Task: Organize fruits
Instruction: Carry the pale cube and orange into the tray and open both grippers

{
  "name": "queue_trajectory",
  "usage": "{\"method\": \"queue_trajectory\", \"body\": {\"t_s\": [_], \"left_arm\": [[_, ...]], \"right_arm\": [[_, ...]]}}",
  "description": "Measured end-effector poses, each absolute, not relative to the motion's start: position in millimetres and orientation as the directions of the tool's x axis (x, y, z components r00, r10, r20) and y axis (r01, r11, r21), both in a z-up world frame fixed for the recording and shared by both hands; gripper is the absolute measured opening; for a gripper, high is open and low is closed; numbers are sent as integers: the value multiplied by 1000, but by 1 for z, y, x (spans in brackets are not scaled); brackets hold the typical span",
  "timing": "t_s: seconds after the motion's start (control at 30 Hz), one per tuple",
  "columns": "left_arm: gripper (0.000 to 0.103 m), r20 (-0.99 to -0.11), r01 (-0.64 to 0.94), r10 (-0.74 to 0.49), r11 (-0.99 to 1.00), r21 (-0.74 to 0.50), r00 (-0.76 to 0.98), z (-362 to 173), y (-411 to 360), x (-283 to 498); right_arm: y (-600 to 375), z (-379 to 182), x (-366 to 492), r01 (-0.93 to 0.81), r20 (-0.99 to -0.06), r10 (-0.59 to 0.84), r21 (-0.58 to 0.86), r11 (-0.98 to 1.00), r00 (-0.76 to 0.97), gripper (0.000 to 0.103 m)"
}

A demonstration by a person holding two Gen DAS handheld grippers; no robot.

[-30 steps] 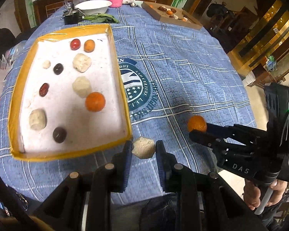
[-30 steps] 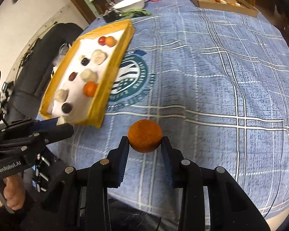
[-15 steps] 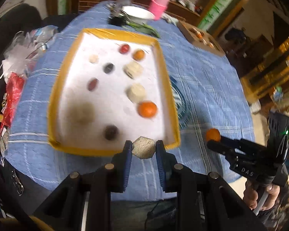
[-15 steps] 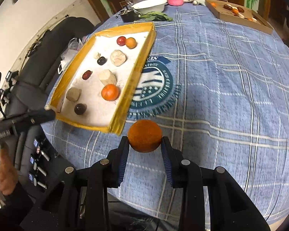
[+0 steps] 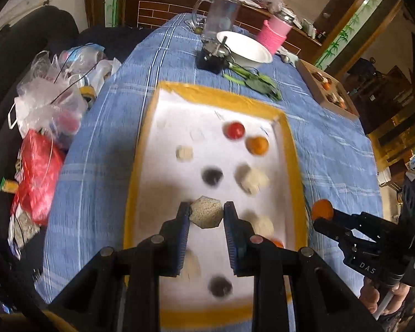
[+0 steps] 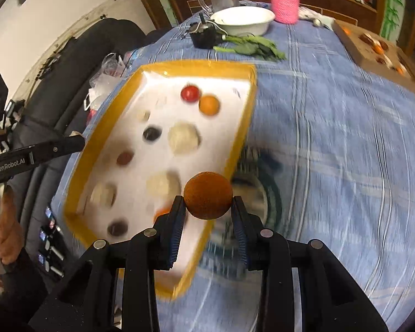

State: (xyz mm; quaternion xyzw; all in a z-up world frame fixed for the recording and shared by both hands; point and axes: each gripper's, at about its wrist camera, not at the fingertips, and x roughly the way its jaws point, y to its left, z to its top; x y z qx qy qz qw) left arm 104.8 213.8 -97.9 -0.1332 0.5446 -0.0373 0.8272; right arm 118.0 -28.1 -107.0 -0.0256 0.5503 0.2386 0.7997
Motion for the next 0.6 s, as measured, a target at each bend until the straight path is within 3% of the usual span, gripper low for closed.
{"method": "queue_trajectory", "body": {"t_s": [0.33,0.6], "left_arm": [[27,-915,-83,-217,962,-259,341,-128,225,192],[27,-939,-82,-195,971,-226,283,-153,222,215]], "right_arm": [[15,-112,233,-421,-910,318,186,888,268,33],[38,-141,278,-425,-936,307,211,880,172,33]]}}
